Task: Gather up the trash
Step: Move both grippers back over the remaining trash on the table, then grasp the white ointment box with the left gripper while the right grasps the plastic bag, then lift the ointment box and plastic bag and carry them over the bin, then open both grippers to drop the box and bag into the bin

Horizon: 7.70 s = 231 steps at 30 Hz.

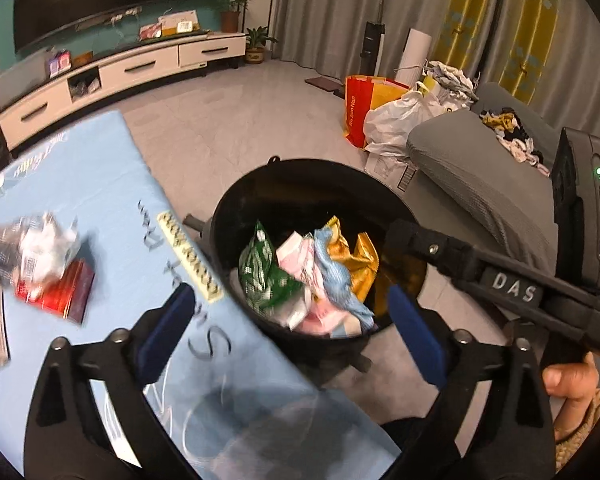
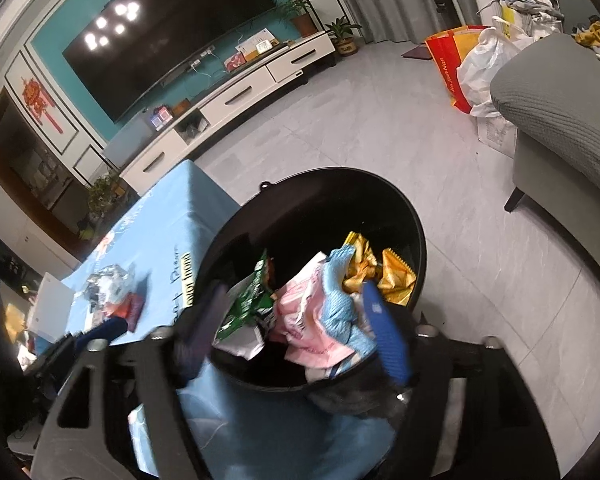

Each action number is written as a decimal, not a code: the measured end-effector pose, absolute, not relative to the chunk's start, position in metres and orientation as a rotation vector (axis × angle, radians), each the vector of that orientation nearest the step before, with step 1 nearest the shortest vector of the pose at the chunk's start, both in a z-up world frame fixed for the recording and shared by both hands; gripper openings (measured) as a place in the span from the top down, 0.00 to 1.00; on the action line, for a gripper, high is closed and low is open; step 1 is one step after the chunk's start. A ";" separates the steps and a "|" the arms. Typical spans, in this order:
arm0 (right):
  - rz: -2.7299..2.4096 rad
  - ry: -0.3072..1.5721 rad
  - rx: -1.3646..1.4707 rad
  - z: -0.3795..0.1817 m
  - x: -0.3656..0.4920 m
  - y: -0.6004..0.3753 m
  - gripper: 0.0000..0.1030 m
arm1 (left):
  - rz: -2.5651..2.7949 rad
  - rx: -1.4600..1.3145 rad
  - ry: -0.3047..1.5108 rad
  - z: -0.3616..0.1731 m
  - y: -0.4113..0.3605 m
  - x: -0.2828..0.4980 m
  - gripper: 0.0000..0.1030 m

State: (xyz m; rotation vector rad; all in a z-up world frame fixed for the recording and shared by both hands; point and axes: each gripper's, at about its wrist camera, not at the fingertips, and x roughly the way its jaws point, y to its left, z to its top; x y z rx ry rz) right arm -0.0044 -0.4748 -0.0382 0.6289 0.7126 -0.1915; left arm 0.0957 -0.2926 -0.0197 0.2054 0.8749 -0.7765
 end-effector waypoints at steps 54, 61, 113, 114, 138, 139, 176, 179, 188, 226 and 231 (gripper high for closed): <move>0.146 0.845 0.016 -0.016 0.070 -0.219 0.10 | -0.233 -0.310 0.918 -0.061 0.034 0.064 0.03; 0.186 0.789 -0.030 -0.013 0.126 -0.228 0.10 | -0.231 -0.316 0.887 -0.056 0.019 0.123 0.03; 0.334 0.647 0.030 0.024 0.067 -0.232 0.75 | -0.340 -0.300 0.759 -0.023 0.013 0.099 0.81; 0.334 0.643 0.033 0.025 0.064 -0.232 0.75 | -0.345 -0.300 0.754 -0.022 0.013 0.096 0.81; 0.173 0.549 0.076 0.064 -0.016 -0.298 0.75 | -0.495 -0.199 0.584 0.047 -0.046 0.027 0.81; 0.165 0.545 0.079 0.065 -0.017 -0.301 0.75 | -0.497 -0.197 0.579 0.048 -0.048 0.026 0.81; -0.062 0.570 0.215 0.030 -0.031 -0.391 0.75 | -0.689 -0.071 0.529 0.074 -0.160 0.045 0.81; -0.071 0.579 0.220 0.025 -0.029 -0.396 0.75 | -0.701 -0.058 0.535 0.072 -0.169 0.050 0.81; -0.106 0.594 0.236 0.019 -0.023 -0.411 0.75 | -0.730 -0.047 0.566 0.061 -0.190 0.067 0.81; -0.282 0.747 0.268 -0.034 0.026 -0.455 0.22 | -0.779 0.015 0.805 -0.017 -0.282 0.149 0.23; -0.107 0.719 0.215 -0.021 0.029 -0.416 0.20 | -0.715 -0.014 0.754 -0.005 -0.238 0.144 0.12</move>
